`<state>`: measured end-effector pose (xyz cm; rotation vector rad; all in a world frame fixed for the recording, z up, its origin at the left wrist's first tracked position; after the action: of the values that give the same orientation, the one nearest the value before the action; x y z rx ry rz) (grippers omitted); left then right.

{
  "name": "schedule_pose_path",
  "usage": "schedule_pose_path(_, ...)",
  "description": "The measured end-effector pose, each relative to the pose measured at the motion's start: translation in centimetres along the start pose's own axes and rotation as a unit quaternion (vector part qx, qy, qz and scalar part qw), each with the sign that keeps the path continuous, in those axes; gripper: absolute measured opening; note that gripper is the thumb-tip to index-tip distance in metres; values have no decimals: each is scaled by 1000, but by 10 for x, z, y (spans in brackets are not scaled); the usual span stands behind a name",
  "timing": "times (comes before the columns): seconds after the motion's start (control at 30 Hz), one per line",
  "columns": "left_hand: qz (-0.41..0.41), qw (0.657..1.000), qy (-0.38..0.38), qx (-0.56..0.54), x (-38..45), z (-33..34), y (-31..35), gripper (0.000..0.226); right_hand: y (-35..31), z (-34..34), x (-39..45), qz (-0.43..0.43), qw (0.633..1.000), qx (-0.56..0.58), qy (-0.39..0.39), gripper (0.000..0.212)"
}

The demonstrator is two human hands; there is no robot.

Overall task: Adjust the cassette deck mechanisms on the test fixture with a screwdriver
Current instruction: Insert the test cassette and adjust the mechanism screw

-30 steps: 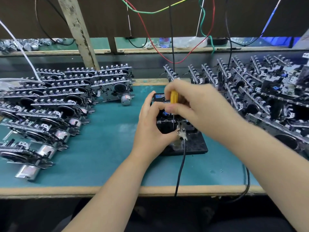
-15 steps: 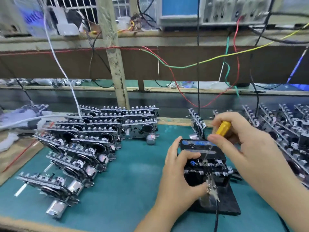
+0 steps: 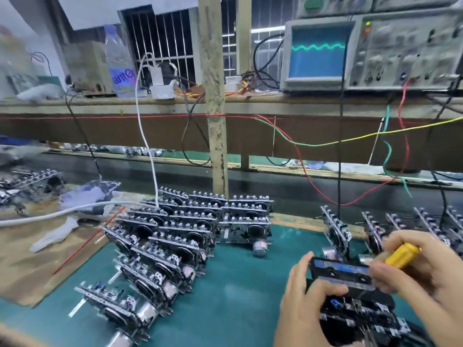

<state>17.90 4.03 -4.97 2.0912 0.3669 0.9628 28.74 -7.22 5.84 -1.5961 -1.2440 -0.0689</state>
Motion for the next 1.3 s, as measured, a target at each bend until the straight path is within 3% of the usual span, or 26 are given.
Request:
schedule_pose_path(0.07,13,1000,-16,22,1,1,1,43,-4,6,0,10,1000,0,-11,30)
schedule_pose_path(0.17,-5,999,-33,20,-2,1,-2,47,2,3,0,44,998,32,16,28)
schedule_pose_path(0.23,-14,999,-34,11,-2,0,-3,48,-3,6,-2,51,997,53,-13,27)
schedule_pose_path(0.3,-18,999,-38,12,-1,-2,2,48,-2,7,-2,82,994,61,-50,56)
schedule_pose_path(0.37,-17,999,-34,18,-1,-1,2,48,-3,6,0,79,995,32,-50,68)
schedule_pose_path(0.67,-16,999,-31,5,-1,-3,7,51,-1,6,0,18,993,-42,-107,50)
schedule_pose_path(0.87,-28,999,-21,2,-2,-4,8,48,4,7,0,45,997,-43,-40,62)
schedule_pose_path(0.93,-33,999,-19,6,-2,-4,8,49,-1,7,5,27,998,-48,-10,51)
schedule_pose_path(1.0,-35,999,-13,7,-3,-4,7,49,-10,12,11,-8,1000,21,3,30)
schedule_pose_path(1.1,-37,999,-12,10,-3,-4,6,49,-16,13,12,-21,993,114,-11,30)
schedule_pose_path(1.13,-37,999,-12,9,-3,-4,6,49,-13,11,10,-18,994,104,-16,32)
schedule_pose_path(1.23,-37,999,-7,5,-4,-4,8,49,-6,5,7,23,999,30,-17,61)
schedule_pose_path(1.3,-38,999,-10,1,-4,-5,8,50,-8,3,10,16,999,-28,18,52)
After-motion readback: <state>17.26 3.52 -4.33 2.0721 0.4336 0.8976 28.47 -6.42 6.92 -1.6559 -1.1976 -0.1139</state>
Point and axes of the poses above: each hand's wrist, its own x-axis towards the middle knuckle, its own z-axis out of the palm, y = z × x, the point moved 7 cm from there along x, towards the middle knuckle, and after that the axes turned 2 degrees about z, right-handed, at the moved point
